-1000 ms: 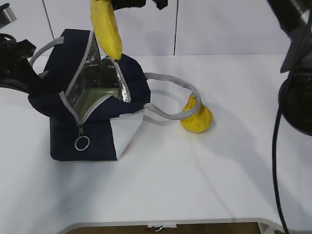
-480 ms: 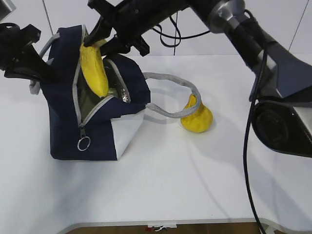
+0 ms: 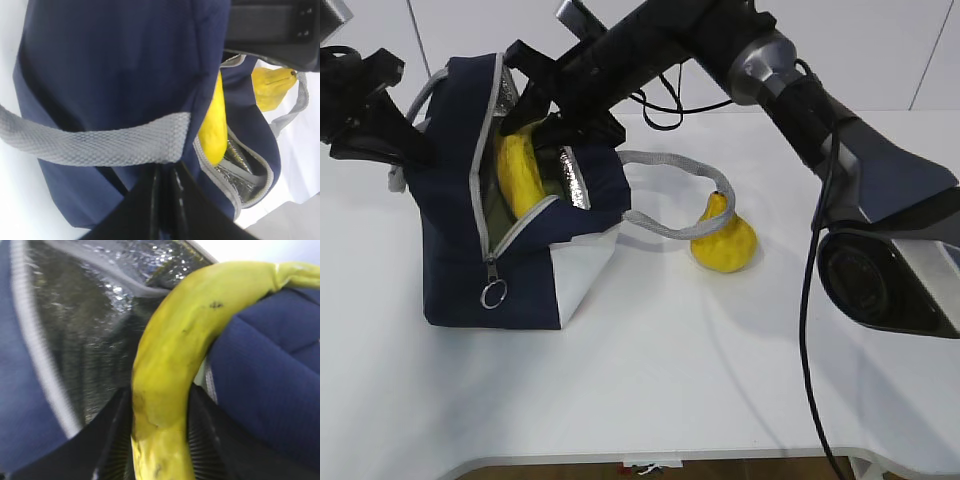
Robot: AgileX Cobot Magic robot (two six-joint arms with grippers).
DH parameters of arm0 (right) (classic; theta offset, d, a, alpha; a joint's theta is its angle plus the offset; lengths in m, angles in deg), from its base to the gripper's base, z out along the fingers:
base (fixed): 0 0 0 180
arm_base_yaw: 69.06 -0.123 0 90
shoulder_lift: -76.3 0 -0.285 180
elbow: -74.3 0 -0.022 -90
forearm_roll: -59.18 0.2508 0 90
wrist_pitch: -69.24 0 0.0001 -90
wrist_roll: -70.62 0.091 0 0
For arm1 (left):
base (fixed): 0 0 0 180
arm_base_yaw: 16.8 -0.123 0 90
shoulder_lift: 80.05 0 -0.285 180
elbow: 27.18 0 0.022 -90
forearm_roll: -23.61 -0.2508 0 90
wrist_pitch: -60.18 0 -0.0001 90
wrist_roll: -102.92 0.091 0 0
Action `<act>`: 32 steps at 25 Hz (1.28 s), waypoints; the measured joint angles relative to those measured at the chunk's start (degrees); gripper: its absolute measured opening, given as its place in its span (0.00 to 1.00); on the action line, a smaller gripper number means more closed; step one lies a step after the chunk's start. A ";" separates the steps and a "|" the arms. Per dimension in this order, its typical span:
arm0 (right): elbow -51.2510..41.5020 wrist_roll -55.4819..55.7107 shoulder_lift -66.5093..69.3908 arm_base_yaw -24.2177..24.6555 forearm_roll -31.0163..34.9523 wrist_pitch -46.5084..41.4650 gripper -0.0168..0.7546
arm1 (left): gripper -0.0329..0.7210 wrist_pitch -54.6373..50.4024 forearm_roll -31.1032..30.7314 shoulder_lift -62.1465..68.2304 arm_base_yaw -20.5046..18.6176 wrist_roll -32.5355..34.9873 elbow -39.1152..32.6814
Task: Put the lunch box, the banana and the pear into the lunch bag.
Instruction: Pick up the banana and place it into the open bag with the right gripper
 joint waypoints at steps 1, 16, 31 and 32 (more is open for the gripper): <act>0.00 -0.12 0.00 0.00 0.00 0.00 0.40 | 0.03 0.00 0.00 0.00 0.00 0.00 0.00; 0.00 -2.61 0.00 0.00 0.48 -0.11 0.63 | 0.03 0.00 0.13 0.00 0.00 0.00 0.00; 0.14 -6.28 -1.89 0.82 1.12 -0.33 0.64 | 0.03 -0.38 -2.15 0.00 0.00 0.00 0.00; 0.22 -6.56 -2.69 0.82 -0.66 -0.45 0.64 | 0.03 -0.48 -2.26 0.00 0.00 0.00 0.00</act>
